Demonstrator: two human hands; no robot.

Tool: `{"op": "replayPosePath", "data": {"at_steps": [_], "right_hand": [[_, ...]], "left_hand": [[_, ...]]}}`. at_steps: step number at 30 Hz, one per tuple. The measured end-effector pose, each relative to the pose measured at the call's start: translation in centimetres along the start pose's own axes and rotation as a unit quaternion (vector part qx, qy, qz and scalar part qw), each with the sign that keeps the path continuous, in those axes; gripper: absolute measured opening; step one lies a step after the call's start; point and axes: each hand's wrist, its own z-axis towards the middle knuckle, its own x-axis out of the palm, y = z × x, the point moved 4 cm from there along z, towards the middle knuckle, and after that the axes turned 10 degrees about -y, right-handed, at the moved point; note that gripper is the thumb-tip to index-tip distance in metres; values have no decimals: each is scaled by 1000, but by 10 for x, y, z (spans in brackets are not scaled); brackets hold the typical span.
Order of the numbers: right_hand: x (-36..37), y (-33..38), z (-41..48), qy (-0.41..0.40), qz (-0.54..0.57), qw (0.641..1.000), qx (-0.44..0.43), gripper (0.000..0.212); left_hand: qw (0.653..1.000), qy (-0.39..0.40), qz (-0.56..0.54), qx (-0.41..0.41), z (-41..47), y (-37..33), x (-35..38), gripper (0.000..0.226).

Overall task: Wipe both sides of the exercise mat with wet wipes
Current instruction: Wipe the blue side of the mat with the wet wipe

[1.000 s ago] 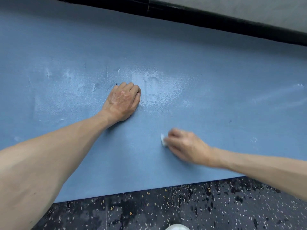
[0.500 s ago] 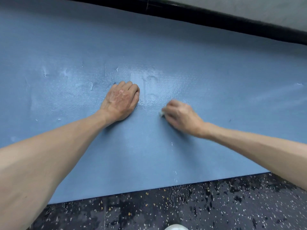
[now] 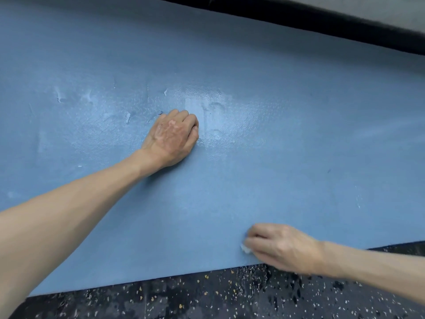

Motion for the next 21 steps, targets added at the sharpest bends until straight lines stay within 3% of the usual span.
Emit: {"op": "replayPosePath", "data": {"at_steps": [4, 7, 9, 11, 14, 17, 21], "right_hand": [[-31, -49, 76, -130, -39, 990, 33, 20], [-62, -91, 138, -255, -86, 957, 107, 21], [-75, -105, 157, -293, -100, 940, 146, 14], [-74, -99, 152, -290, -104, 941, 142, 11], [-51, -68, 110, -228, -56, 966, 111, 22], [-29, -36, 61, -164, 3, 983, 86, 16], [-31, -43, 58, -151, 16, 987, 53, 14]], "left_hand": [[1000, -13, -13, -13, 20, 1, 5, 34], [999, -24, -7, -23, 45, 5, 9, 35], [999, -19, 4, -34, 62, 10, 14, 31], [998, -20, 14, -55, 77, 19, 18, 24], [995, -32, 29, -85, 93, 33, 21, 22], [991, -22, 48, -122, 112, 42, 27, 25], [985, -16, 88, -150, 132, 44, 37, 25]]}}
